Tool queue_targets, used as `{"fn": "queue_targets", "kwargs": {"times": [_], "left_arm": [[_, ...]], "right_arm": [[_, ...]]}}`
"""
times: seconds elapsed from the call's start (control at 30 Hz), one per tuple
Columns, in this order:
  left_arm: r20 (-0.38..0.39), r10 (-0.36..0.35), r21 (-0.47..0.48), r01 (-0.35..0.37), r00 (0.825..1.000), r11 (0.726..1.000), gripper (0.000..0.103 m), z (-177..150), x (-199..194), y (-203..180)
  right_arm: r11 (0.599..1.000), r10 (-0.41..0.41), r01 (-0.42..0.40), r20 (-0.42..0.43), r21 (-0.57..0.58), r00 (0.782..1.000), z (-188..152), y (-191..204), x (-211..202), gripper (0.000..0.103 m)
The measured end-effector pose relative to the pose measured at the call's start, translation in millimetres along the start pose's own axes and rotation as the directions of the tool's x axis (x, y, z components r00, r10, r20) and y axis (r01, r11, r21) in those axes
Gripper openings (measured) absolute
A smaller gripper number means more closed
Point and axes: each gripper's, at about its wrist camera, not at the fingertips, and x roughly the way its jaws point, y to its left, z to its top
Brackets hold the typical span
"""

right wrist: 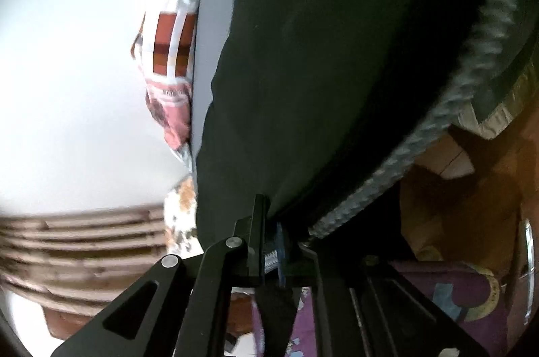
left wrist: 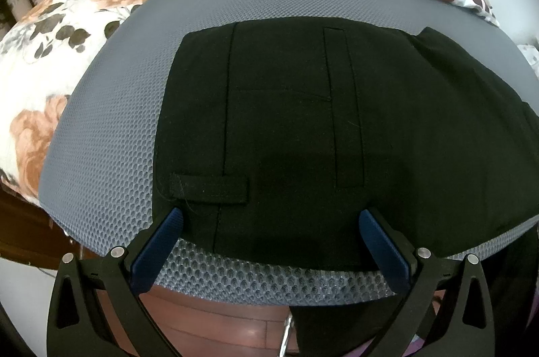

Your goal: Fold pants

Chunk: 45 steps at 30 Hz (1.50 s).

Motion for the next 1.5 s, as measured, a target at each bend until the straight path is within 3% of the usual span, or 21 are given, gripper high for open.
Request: {"fn": "queue_targets", "kwargs": {"times": [0.07, 0.17, 0.23, 0.47, 0.6, 0.73, 0.77, 0.87, 0.9, 0.93, 0.97, 1.07, 1.13, 1.27, 1.33, 1.37, 1.5], "left_arm": [[0.001, 0.0, -0.001, 0.0, 1.0, 1.0, 0.103, 0.0, 0.2, -0.5], [0.002, 0.001, 0.0, -0.001, 1.0, 1.0, 0.103, -0.1, 0.3, -0.4], [0.002, 0.0, 0.0, 0.0, 1.0, 1.0, 0.103, -0.2, 0.4, -0.2], [0.003, 0.001, 0.0, -0.001, 1.0, 1.0, 0.103, 0.4, 0.8, 0.6], [0.004, 0.0, 0.0, 0.0, 1.0, 1.0, 0.103, -0.2, 0.7, 1.0], [0.007, 0.001, 0.001, -0.001, 1.0, 1.0, 0.103, -0.9, 0.8, 2.0], [0.007, 0.001, 0.001, -0.001, 1.0, 1.0, 0.103, -1.7, 0.5, 1.9], [0.011, 0.001, 0.002, -0.001, 1.0, 1.0, 0.103, -1.8, 0.5, 2.9], [0.013, 0.001, 0.002, -0.001, 1.0, 1.0, 0.103, -2.6, 0.2, 2.6], [0.014, 0.002, 0.003, -0.002, 1.0, 1.0, 0.103, -2.7, 0.1, 2.8], [0.015, 0.002, 0.002, -0.002, 1.0, 1.0, 0.103, -3.5, -0.3, 2.1], [0.018, 0.004, 0.001, -0.004, 1.0, 1.0, 0.103, -3.6, -0.4, 1.4], [0.017, 0.005, -0.001, -0.005, 1.0, 1.0, 0.103, -3.5, -0.3, 0.6], [0.017, 0.006, -0.002, -0.006, 1.0, 1.0, 0.103, -3.8, -0.4, -0.1], [0.018, 0.007, -0.002, -0.007, 1.0, 1.0, 0.103, -4.1, -0.6, 0.2], [0.019, 0.007, -0.002, -0.007, 1.0, 1.0, 0.103, -4.3, -0.5, 0.2], [0.02, 0.008, -0.002, -0.008, 1.0, 1.0, 0.103, -4.4, -0.5, 0.3]], "right_arm": [[0.999, 0.02, -0.022, 0.054, 0.036, 0.998, 9.7, -8.4, -18.4, 0.012], [1.0, -0.016, 0.015, 0.151, 0.01, 0.988, 24.1, -9.3, -47.5, 0.012], [0.998, -0.057, 0.057, 0.207, 0.008, 0.977, 34.9, -12.3, -67.6, 0.004], [0.996, -0.077, 0.087, 0.246, -0.027, 0.966, 41.9, -14.3, -95.0, 0.003], [1.0, -0.026, 0.025, 0.23, 0.011, 0.973, 44.1, -25.8, -103.0, 0.003], [0.997, 0.018, -0.04, 0.272, 0.073, 0.962, 41.9, -40.1, -129.2, 0.007], [0.996, -0.011, -0.018, 0.31, 0.092, 0.951, 40.4, -44.8, -142.0, 0.007], [0.988, -0.091, 0.029, 0.424, 0.152, 0.901, 31.5, -56.0, -176.7, 0.026], [0.985, -0.113, 0.037, 0.466, 0.169, 0.877, 32.7, -60.8, -192.0, 0.044], [0.984, -0.129, 0.051, 0.489, 0.17, 0.863, 33.5, -61.5, -199.5, 0.049], [0.983, -0.161, 0.09, 0.52, 0.159, 0.839, 39.2, -61.1, -213.1, 0.049], [0.98, -0.197, 0.144, 0.557, 0.138, 0.807, 53.8, -56.8, -230.5, 0.049], [0.979, -0.203, 0.155, 0.552, 0.132, 0.809, 65.2, -54.6, -232.8, 0.05], [0.983, -0.181, 0.145, 0.514, 0.11, 0.838, 79.9, -46.6, -222.9, 0.049], [0.97, -0.235, 0.23, 0.503, 0.074, 0.832, 77.6, -32.5, -215.6, 0.015], [0.956, -0.274, 0.289, 0.504, 0.05, 0.819, 75.4, -21.9, -214.2, 0.016], [0.959, -0.239, 0.282, 0.519, -0.004, 0.821, 75.0, -8.5, -217.6, 0.014]]}}
